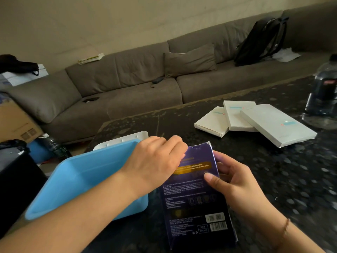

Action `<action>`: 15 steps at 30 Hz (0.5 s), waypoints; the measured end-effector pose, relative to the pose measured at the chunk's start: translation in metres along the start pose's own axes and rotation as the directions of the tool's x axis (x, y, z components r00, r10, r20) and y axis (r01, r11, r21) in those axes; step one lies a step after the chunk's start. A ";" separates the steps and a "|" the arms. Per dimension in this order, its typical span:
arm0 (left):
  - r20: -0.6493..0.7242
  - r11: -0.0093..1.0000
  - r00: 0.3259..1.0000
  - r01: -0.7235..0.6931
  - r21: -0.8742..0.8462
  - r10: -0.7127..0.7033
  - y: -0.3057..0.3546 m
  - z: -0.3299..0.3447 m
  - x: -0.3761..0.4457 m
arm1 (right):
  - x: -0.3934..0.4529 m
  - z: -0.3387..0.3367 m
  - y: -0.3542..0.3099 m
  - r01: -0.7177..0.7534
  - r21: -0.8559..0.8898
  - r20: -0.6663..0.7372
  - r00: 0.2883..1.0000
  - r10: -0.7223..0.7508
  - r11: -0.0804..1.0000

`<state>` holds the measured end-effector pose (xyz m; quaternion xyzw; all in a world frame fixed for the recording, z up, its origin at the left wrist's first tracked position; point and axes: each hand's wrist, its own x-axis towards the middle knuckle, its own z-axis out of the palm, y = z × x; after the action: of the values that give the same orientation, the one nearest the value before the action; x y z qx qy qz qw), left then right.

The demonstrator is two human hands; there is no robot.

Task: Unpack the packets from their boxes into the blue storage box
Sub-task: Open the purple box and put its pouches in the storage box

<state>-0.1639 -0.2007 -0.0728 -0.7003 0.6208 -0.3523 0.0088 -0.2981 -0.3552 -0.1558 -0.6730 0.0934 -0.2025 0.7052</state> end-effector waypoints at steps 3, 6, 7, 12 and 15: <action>0.083 0.994 0.994 0.075 -0.077 -0.069 0.002 -0.004 0.001 | -0.001 0.001 -0.003 0.029 0.002 0.014 0.999 -0.029 1.000; 0.089 0.974 0.983 0.173 -0.149 -0.161 0.002 -0.007 0.002 | -0.002 0.001 -0.005 0.064 -0.018 0.027 0.998 -0.064 0.998; 0.083 0.956 0.973 0.229 -0.183 -0.217 0.001 -0.008 0.003 | -0.002 0.001 -0.006 0.077 -0.023 0.028 0.997 -0.076 0.997; 0.209 0.738 0.884 0.465 -0.488 -0.419 -0.009 -0.017 0.013 | -0.003 0.001 -0.010 0.130 -0.021 0.044 0.991 -0.129 0.991; 0.345 0.586 0.835 0.547 -0.597 -0.428 -0.017 -0.021 0.017 | -0.005 0.001 -0.010 0.149 0.000 0.078 0.986 -0.149 0.989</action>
<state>-0.1602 -0.2026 -0.0408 -0.8240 0.4847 -0.0323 -0.2916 -0.3033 -0.3522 -0.1460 -0.6875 0.0158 -0.2281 0.6892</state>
